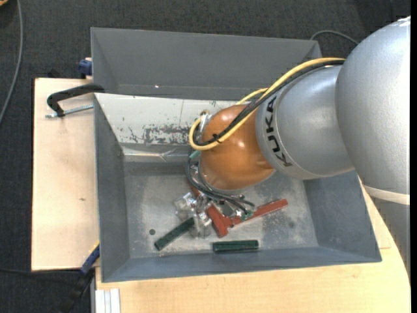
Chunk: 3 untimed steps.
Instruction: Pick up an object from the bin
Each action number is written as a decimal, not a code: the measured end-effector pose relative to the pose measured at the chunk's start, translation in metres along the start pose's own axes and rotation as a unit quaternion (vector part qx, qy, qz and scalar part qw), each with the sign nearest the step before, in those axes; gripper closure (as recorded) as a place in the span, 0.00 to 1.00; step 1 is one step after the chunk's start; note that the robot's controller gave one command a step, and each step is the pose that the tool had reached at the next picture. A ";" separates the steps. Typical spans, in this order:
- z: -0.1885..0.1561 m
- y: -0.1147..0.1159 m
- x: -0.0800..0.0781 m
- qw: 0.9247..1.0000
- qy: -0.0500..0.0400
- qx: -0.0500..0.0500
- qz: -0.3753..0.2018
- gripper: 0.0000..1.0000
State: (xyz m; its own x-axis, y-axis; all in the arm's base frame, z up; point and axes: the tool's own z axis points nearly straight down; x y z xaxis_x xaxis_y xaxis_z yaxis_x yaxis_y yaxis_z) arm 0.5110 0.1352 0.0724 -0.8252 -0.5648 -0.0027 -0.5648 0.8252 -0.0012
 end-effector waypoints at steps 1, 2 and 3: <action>0.000 0.000 0.000 1.000 0.000 0.000 0.000 1.00; -0.004 0.001 0.001 1.000 0.001 -0.001 0.000 1.00; -0.024 0.002 0.003 1.000 0.004 -0.002 0.000 1.00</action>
Offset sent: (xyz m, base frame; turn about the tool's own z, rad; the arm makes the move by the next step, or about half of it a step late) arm -0.0001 0.0000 0.0621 0.0000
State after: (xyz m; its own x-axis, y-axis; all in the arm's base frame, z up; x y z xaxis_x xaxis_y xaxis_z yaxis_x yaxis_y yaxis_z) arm 0.5077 0.1352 0.0965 -0.8255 -0.5643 0.0048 -0.5643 0.8256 0.0038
